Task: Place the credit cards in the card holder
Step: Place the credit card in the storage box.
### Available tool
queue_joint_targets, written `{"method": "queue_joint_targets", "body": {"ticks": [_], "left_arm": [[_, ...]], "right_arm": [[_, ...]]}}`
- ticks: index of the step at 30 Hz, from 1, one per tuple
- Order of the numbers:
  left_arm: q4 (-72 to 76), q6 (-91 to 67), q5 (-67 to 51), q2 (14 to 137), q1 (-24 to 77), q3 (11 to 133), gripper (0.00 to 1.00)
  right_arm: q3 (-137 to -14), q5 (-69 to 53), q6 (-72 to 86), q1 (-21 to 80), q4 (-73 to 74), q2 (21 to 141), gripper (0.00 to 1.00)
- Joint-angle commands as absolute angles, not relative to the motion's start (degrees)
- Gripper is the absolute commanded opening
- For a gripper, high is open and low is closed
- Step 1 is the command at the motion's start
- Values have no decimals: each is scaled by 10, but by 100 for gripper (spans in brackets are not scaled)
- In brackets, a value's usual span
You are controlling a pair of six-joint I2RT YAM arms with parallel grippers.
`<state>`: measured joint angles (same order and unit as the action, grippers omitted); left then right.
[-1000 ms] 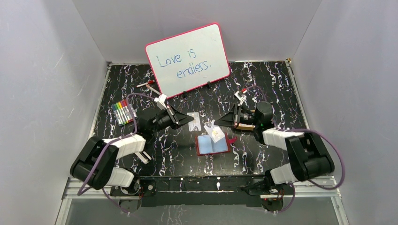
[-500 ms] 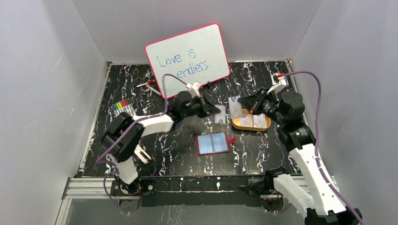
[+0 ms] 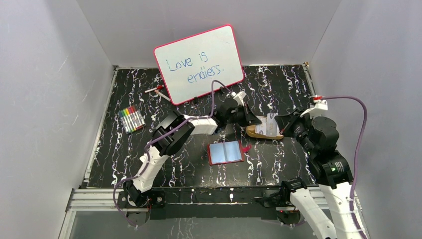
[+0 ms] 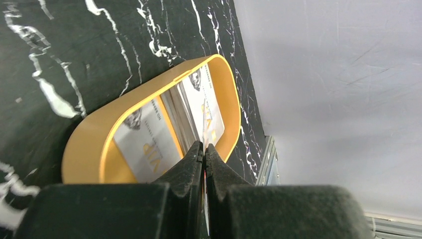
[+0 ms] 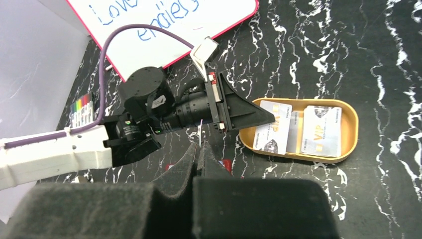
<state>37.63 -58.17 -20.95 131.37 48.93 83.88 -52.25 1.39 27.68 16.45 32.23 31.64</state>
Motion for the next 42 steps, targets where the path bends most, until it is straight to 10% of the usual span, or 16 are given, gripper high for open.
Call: {"method": "queue_joint_targets", "body": {"ticks": [1, 20, 42], "left_arm": [[377, -585, -189, 1350, 502, 901, 0], [347, -644, -158, 1454, 532, 1047, 0], [252, -538, -107, 1275, 528, 951, 80]], "right_arm": [[-557, 49, 251, 162, 333, 311, 0], [-575, 54, 234, 171, 343, 303, 0], [-601, 44, 236, 172, 342, 311, 0]]}}
